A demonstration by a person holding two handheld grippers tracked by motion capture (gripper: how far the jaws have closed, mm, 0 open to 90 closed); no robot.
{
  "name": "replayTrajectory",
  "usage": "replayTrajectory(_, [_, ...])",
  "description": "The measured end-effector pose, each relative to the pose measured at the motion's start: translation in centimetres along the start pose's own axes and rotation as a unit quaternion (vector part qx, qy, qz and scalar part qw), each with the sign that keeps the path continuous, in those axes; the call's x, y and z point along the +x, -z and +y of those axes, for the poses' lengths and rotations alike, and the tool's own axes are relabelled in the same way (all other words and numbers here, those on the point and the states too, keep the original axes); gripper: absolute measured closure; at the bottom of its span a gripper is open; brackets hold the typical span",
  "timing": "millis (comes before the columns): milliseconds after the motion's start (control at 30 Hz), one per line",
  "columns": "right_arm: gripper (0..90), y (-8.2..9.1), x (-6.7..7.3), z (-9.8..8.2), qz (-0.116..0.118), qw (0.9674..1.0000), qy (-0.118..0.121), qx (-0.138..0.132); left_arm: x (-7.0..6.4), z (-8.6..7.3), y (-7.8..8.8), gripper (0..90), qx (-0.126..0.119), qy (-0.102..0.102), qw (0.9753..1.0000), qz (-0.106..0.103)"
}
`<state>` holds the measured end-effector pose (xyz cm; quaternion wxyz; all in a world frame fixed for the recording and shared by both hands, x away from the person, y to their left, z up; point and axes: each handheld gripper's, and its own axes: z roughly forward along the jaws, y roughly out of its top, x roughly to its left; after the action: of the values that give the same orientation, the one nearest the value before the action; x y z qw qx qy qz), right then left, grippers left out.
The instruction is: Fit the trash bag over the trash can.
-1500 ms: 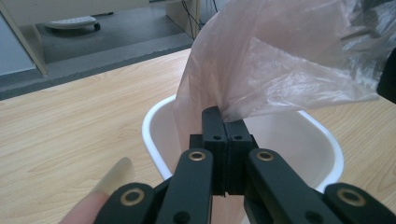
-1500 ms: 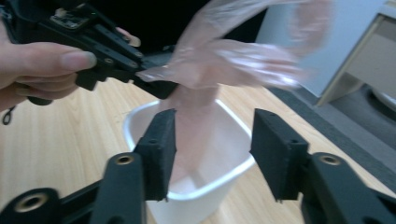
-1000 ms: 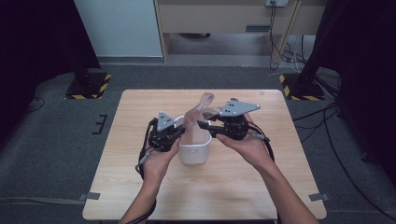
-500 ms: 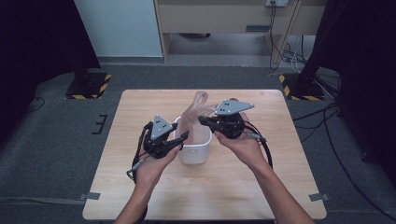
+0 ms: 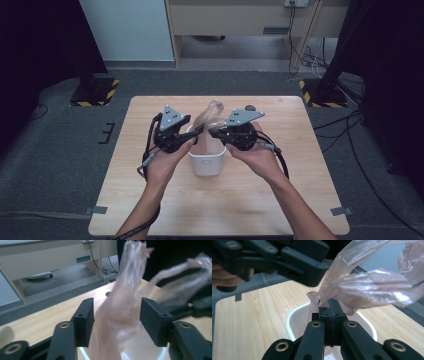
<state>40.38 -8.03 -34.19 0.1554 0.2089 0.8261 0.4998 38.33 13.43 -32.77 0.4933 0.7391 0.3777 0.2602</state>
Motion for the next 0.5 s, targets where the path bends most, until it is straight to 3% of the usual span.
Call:
replayTrajectory(133, [90.0, 0.0, 0.0, 0.0, 0.004, 1.0000, 0.000, 0.002, 0.1, 0.5, -1.0, 38.7, 0.015, -0.011, 0.9997, -0.013])
replayTrajectory(267, [90.0, -0.1, 0.1, 0.0, 0.009, 0.9999, 0.003, 0.004, 0.1, 0.7, -2.0, 39.4, 0.021, -0.022, 0.9995, -0.009])
replayTrajectory(467, [90.0, 0.0, 0.2, 0.0, 0.007, 0.9999, 0.001, 0.007, 0.1, 0.7, -2.2, 76.5, 0.038, -0.020, 0.9989, -0.016])
replayTrajectory(500, [90.0, 0.0, 0.1, 0.0, 0.006, 0.9999, 0.001, 0.008, 0.1, 0.6, -2.1, 79.5, 0.038, -0.015, 0.9991, -0.014])
